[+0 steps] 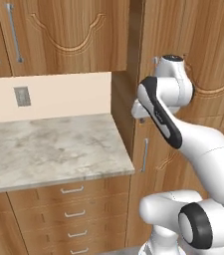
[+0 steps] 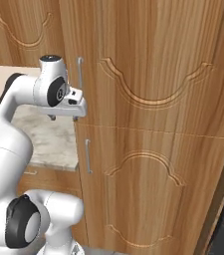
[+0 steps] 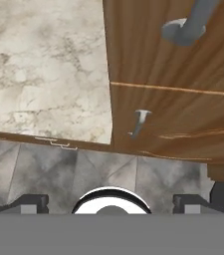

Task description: Take a straw from the drawer in front and place it inside the glass cup on the dining counter.

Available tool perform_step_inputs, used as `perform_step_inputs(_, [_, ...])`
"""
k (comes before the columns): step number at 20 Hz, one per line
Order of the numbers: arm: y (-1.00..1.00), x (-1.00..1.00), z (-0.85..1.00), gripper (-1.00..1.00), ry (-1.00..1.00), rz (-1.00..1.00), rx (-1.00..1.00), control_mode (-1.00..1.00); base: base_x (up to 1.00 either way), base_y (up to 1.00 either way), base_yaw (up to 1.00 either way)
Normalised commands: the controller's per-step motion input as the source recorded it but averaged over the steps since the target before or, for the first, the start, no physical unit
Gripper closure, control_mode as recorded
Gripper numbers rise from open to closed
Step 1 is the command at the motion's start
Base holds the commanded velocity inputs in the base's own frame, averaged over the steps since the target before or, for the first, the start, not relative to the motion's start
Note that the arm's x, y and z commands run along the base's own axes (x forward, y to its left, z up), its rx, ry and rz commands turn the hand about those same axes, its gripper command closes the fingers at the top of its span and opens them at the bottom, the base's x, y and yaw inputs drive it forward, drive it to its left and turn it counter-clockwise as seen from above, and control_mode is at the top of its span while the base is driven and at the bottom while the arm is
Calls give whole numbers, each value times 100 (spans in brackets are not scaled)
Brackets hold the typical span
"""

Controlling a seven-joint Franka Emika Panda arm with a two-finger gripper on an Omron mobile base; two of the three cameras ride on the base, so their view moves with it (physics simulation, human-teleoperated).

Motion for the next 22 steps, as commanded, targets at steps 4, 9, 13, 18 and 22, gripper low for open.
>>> perform_step_inputs(4, [0,0,0,-100,0,0,0,100,13,-47,0])
perform_step_inputs(9, [0,0,0,-100,0,1,0,-100,2,-18,0])
perform_step_inputs(13, [46,-8,-5,-100,0,0,-2,-100,0,0,0])
perform_step_inputs(18, [90,-14,-31,-100,0,0,-12,-100,0,0,0])
perform_step_inputs(22, [99,-4,-37,-100,0,0,-14,-100,0,0,0])
